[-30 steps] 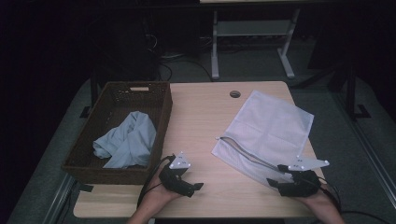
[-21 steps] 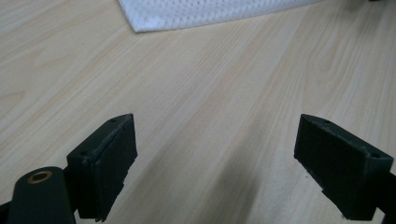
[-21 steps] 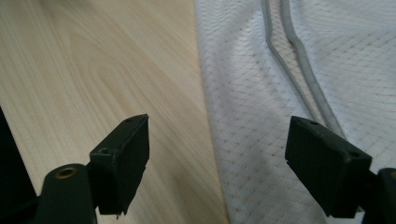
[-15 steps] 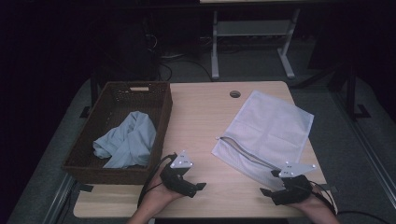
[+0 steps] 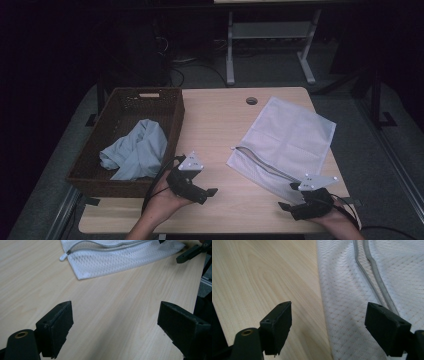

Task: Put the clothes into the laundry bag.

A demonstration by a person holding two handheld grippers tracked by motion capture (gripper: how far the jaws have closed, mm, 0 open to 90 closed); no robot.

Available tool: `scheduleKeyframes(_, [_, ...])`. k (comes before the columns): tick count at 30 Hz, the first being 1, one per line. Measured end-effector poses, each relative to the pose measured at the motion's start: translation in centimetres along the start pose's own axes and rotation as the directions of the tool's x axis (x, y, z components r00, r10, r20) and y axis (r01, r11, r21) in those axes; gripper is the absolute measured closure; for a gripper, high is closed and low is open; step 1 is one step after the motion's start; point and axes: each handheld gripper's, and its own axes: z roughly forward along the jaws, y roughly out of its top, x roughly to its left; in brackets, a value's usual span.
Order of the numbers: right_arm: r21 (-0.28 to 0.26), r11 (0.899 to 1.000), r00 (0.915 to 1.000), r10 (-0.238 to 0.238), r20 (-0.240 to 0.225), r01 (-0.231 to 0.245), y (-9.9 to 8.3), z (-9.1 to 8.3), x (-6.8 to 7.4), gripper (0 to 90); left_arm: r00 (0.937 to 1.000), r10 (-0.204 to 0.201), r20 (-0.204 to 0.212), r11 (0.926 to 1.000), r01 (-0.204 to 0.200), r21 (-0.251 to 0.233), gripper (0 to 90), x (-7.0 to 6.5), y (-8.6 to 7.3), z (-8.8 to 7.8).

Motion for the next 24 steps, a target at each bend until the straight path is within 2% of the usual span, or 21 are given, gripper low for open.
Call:
scheduleKeyframes(6, [0.0, 1.0, 1.0, -0.002, 0.003, 0.002, 0.0, 0.1, 0.0, 20.8, 0.9999, 0.008, -0.011, 1.0, -0.008, 0.002, 12.6, 0.6, 1.0, -1.4])
scheduleKeyframes(12, [-0.001, 1.0, 1.0, -0.001, 0.008, 0.001, 0.0, 0.0, -0.1, 21.0, 0.9991, 0.007, -0.041, 1.0, -0.007, -0.001, 12.6, 1.8, 1.8, -3.3])
scheduleKeyframes(15, [0.002, 1.0, 1.0, 0.003, 0.009, -0.003, 0.0, 0.0, -0.1, 21.0, 0.9979, 0.006, -0.064, 1.0, -0.005, 0.004, 12.6, 3.0, 2.3, -4.7])
scheduleKeyframes(16, [0.002, 1.0, 1.0, 0.003, 0.009, -0.003, 0.0, 0.0, -0.1, 21.0, 0.9979, 0.006, -0.064, 1.0, -0.005, 0.004, 12.7, 3.0, 2.3, -4.7])
scheduleKeyframes(19, [-0.001, 1.0, 1.0, 0.002, 0.007, -0.002, 0.0, 0.1, -0.1, 21.0, 0.995, 0.01, -0.1, 0.9998, -0.009, 0.016, 12.6, 4.3, 2.6, -6.1])
scheduleKeyframes(20, [-0.001, 1.0, 1.0, 0.002, 0.007, -0.002, 0.0, 0.1, -0.1, 21.0, 0.995, 0.01, -0.1, 0.9998, -0.009, 0.016, 12.6, 4.3, 2.6, -6.1])
scheduleKeyframes(21, [0.002, 1.0, 1.0, 0.002, 0.006, -0.002, 0.0, 0.1, -0.1, 21.0, 0.993, 0.007, -0.118, 0.9999, -0.005, 0.016, 12.5, 5.1, 2.6, -6.8])
scheduleKeyframes(23, [0.001, 1.0, 1.0, 0.004, 0.005, -0.004, 0.0, 0.1, -0.1, 21.1, 0.9918, 0.002, -0.128, 0.9999, 0.0, 0.015, 12.5, 5.4, 2.7, -7.1])
scheduleKeyframes(24, [0.002, 1.0, 1.0, 0.004, 0.006, -0.004, 0.0, 0.1, -0.1, 21.1, 0.989, -0.002, -0.148, 0.9999, 0.004, 0.014, 12.5, 6.0, 2.7, -7.7])
